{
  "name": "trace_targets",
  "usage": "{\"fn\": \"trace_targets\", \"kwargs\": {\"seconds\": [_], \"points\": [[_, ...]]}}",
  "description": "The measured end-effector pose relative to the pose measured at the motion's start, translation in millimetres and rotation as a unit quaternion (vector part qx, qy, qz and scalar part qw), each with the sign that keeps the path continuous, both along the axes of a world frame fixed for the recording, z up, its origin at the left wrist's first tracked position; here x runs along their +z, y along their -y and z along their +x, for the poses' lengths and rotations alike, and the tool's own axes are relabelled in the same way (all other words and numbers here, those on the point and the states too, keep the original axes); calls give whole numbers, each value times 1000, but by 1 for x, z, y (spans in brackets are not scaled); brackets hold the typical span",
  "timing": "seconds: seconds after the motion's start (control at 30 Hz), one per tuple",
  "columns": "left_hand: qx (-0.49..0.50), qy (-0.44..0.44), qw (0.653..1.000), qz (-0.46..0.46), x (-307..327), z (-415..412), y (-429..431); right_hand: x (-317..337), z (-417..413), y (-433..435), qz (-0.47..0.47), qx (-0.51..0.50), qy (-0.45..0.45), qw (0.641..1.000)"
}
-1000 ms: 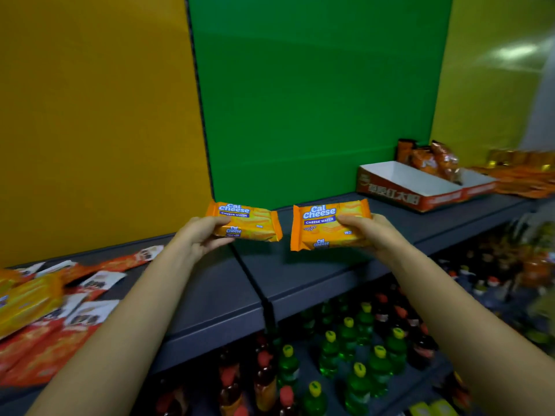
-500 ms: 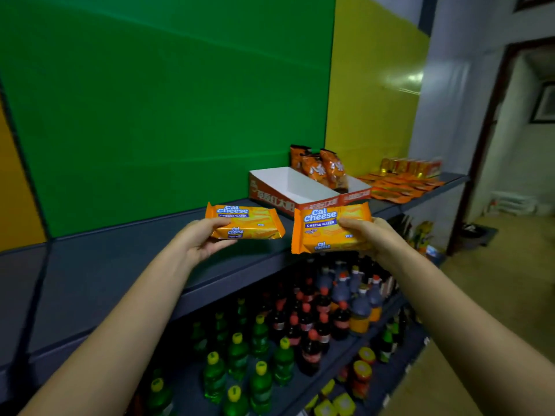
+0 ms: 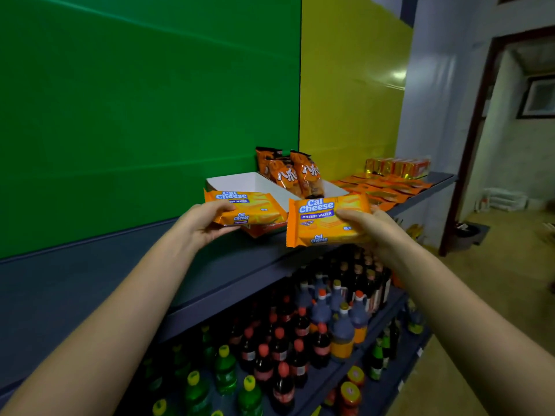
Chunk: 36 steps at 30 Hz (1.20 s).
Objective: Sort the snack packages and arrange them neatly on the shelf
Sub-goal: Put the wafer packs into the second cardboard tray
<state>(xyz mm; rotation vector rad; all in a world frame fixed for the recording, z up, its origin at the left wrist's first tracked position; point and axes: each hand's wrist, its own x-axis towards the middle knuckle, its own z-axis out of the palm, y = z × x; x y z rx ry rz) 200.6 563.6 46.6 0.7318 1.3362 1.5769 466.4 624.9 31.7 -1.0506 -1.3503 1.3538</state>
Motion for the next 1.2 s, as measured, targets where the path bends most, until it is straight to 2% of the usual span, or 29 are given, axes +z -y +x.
{"fn": "trace_targets", "kwargs": {"seconds": [0.4,0.73,1.03,1.2], "points": [[16,-39,999,7,39,-28,-135,36,-54,-158,52,37,9,998],[98,-133,986,-17,21,-64,-212,43,-90,-240,80,124,61,987],[217,-315,919,-92,-3,-80,-246,35,-130,-293,107,237,70,963],[208,-385,890,-128,-9,-81,-254,29,-150,-308,129,278,84,948]]}}
